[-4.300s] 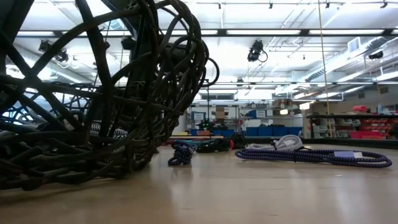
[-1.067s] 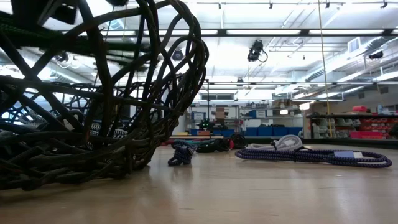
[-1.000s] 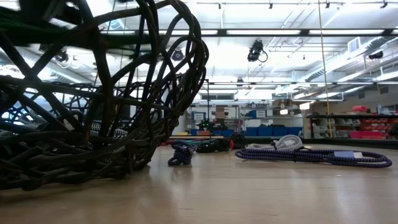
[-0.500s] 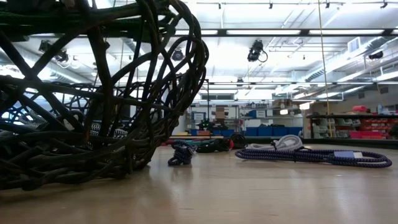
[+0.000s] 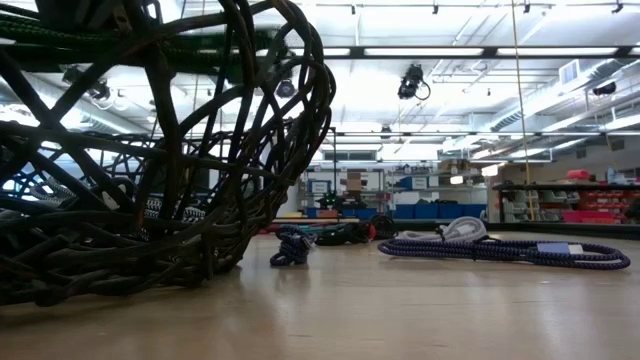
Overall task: Pick and place USB-C Cables
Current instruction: Put the green charger cable into the wire basket, then put the right violet charger cable into the wire basket
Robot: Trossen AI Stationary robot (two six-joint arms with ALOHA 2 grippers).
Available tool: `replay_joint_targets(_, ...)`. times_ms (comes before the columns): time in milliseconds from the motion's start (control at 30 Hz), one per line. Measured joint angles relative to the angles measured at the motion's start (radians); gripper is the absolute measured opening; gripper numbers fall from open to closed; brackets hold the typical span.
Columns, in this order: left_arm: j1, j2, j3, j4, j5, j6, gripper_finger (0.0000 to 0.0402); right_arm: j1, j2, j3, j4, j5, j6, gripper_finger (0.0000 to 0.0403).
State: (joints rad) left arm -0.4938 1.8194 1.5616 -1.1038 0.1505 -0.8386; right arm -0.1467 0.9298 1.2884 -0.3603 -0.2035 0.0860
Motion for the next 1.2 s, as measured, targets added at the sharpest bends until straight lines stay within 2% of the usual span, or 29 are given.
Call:
replay_joint_targets(633, 0.002, 0.0, 0.001, -0.001, -0.043, -0.041, 0.0046, 0.0, 0.0, 0.0, -0.001, 0.0, -0.003, 0.0204)
replay_joint_targets(767, 0.018, 0.0, 0.001, -0.004, -0.047, -0.01, 0.0046, 0.0, 0.0, 0.0, -0.001, 0.0, -0.004, 0.0204)
replay_joint_targets(833, 0.037, 0.0, 0.001, -0.016, -0.078, 0.038, 0.0046, 0.0, 0.0, 0.0, -0.002, 0.0, -0.009, 0.0204)
replay_joint_targets(1033, 0.142, 0.0, 0.001, -0.043, -0.277, 0.099, 0.0046, 0.0, 0.0, 0.0, -0.005, 0.0, -0.028, 0.0204)
replay_joint_targets(1200, 0.245, 0.0, 0.001, -0.029, -0.337, 0.065, 0.0046, 0.0, -0.001, 0.0, -0.072, 0.009, -0.054, 0.0204)
